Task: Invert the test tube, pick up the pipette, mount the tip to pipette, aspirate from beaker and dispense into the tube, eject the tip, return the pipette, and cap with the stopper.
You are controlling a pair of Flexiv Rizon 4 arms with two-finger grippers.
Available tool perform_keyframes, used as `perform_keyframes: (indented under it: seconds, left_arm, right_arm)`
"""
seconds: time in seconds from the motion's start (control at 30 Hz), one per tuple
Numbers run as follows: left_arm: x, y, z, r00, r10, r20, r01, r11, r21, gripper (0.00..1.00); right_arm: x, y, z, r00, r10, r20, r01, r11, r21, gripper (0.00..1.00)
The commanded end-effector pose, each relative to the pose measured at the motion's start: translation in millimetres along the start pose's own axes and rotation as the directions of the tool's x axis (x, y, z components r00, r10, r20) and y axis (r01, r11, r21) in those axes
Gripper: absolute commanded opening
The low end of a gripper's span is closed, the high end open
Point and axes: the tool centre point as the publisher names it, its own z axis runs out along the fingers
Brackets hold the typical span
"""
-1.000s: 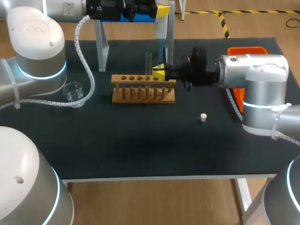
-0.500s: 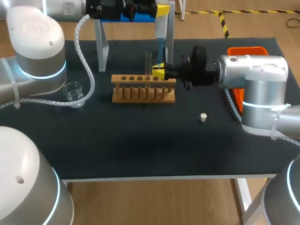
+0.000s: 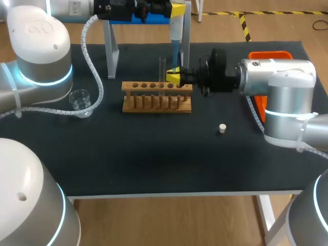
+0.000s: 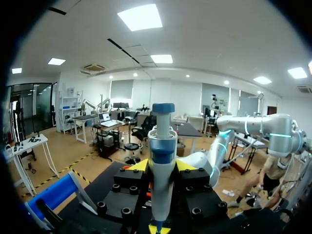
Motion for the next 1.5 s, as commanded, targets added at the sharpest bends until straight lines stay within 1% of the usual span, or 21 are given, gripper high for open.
perform_keyframes:
  seconds: [0.03, 0.5, 0.6, 0.73, 0.77, 0.8, 0.83, 0.87, 0.9, 1.07, 1.23, 1.5]
  left_arm:
    - [0.2, 6.3, 0.9, 1.000, -0.001, -0.002, 0.001, 1.000, 0.001, 0.00]
    - [0.2, 6.3, 0.9, 1.000, -0.001, -0.002, 0.001, 1.000, 0.001, 0.00]
    - [0.2, 6.3, 0.9, 1.000, -0.001, -0.002, 0.001, 1.000, 0.001, 0.00]
    - [0.2, 6.3, 0.9, 1.000, -0.001, -0.002, 0.001, 1.000, 0.001, 0.00]
    - [0.2, 6.3, 0.9, 1.000, -0.001, -0.002, 0.001, 1.000, 0.001, 0.00]
    - [0.2, 6.3, 0.9, 1.000, -0.001, -0.002, 0.001, 1.000, 0.001, 0.00]
    - [0.2, 6.3, 0.9, 1.000, -0.001, -0.002, 0.001, 1.000, 0.001, 0.00]
    - [0.2, 6.3, 0.9, 1.000, -0.001, -0.002, 0.001, 1.000, 0.001, 0.00]
    - [0.2, 6.3, 0.9, 1.000, -0.001, -0.002, 0.001, 1.000, 0.001, 0.00]
    - [0.2, 6.3, 0.9, 1.000, -0.001, -0.002, 0.001, 1.000, 0.001, 0.00]
    - [0.2, 6.3, 0.9, 1.000, -0.001, -0.002, 0.001, 1.000, 0.001, 0.00]
    - [0.2, 6.3, 0.9, 1.000, -0.001, -0.002, 0.001, 1.000, 0.001, 0.00]
  right_arm:
    - [-0.7, 10.8, -1.4, 1.000, -0.003, 0.005, 0.003, 1.000, 0.005, 0.00]
    - [-8.6, 29.9, -1.8, 0.999, -0.043, 0.001, 0.043, 0.999, 0.020, 0.00]
    - [-9.2, 30.0, -1.7, 0.999, -0.045, -0.001, 0.045, 0.999, 0.022, 0.00]
    - [-8.9, 22.9, -2.1, 0.999, -0.043, -0.009, 0.043, 0.998, 0.044, 0.00]
    - [-8.3, 20.6, -2.2, 0.999, -0.043, -0.011, 0.044, 0.998, 0.053, 0.13]
    - [-7.7, 17.9, -2.3, 0.999, -0.043, -0.011, 0.043, 0.998, 0.054, 0.35]
    - [-7.4, 15.4, -2.7, 0.999, -0.040, -0.012, 0.040, 0.998, 0.056, 0.45]
    - [-7.1, 13.1, -3.2, 0.999, -0.035, -0.013, 0.036, 0.998, 0.058, 0.82]
    - [-7.0, 10.9, -3.8, 0.999, -0.033, -0.013, 0.033, 0.998, 0.058, 1.00]
    - [-4.6, 2.5, -9.5, 1.000, -0.020, -0.012, 0.020, 0.998, 0.065, 1.00]
    - [2.2, -10.1, -21.8, 1.000, -0.010, -0.015, 0.011, 0.996, 0.092, 1.00]
    - [24.2, -29.7, -50.4, 1.000, -0.006, -0.023, 0.009, 0.988, 0.155, 1.00]
